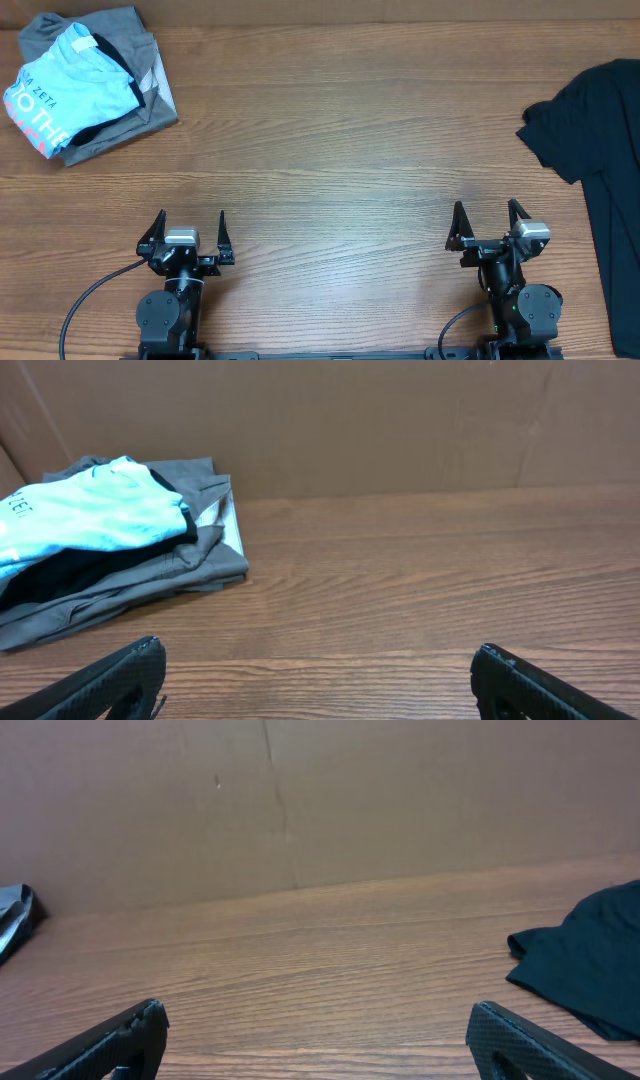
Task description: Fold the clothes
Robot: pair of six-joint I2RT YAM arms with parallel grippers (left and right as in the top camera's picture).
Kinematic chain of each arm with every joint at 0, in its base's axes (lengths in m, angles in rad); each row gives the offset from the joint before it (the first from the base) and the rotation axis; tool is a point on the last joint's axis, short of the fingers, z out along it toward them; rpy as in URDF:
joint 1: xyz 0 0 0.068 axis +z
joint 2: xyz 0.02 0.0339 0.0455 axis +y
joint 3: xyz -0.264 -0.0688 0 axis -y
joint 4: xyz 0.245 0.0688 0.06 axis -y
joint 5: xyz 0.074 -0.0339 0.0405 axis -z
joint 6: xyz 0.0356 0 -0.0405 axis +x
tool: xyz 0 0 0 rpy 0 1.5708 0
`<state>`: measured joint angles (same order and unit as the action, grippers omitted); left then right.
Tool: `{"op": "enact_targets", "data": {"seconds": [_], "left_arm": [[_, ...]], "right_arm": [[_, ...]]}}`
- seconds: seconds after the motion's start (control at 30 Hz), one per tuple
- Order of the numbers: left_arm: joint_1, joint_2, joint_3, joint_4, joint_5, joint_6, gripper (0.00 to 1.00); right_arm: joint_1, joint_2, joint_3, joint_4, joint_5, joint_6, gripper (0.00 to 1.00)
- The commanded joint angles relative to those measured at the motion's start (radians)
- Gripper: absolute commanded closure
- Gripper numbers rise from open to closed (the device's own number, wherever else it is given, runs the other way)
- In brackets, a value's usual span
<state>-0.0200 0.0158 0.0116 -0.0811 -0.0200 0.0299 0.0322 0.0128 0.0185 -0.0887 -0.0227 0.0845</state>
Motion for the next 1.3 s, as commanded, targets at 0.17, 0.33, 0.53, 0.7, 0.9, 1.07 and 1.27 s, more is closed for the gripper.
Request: {"op": "enact_targets", "data": {"seconds": [0.17, 0.33, 0.53, 0.7, 0.9, 1.07, 1.27], "left_arm": [[-0.005, -0.003, -0.007, 0.007, -0.013, 0.019, 0.0], [-0.005, -0.003, -0.007, 0.007, -0.013, 0.019, 0.0], [-0.005, -0.003, -0.007, 0.007, -0.013, 0.019, 0.0], [-0.005, -0.003, -0.007, 0.007, -0.013, 0.019, 0.0], [-0.005, -0.003, -0.007, 0.007, -0.013, 0.019, 0.0], [-0.005, -0.003, -0.007, 0.007, -0.013, 0.019, 0.0], [-0.005, -0.003, -0.007, 0.007, -0.013, 0.019, 0.0]], "right_arm": [[-0.006, -0.008, -0.011, 0.007, -0.005, -0.003, 0.0], [-0.006, -0.008, -0.011, 0.007, -0.005, -0.003, 0.0], [-0.006, -0.008, -0.011, 0.007, -0.005, -0.003, 0.0], [-0.006, -0.008, -0.011, 0.007, -0.005, -0.003, 0.0], [-0.006, -0.008, -0.011, 0.007, -0.005, -0.003, 0.0], [-0.006, -0.008, -0.011, 0.007, -0.006, -0.003, 0.0], [-0.006, -0.008, -0.011, 0.027, -0.008, -0.003, 0.0]]}}
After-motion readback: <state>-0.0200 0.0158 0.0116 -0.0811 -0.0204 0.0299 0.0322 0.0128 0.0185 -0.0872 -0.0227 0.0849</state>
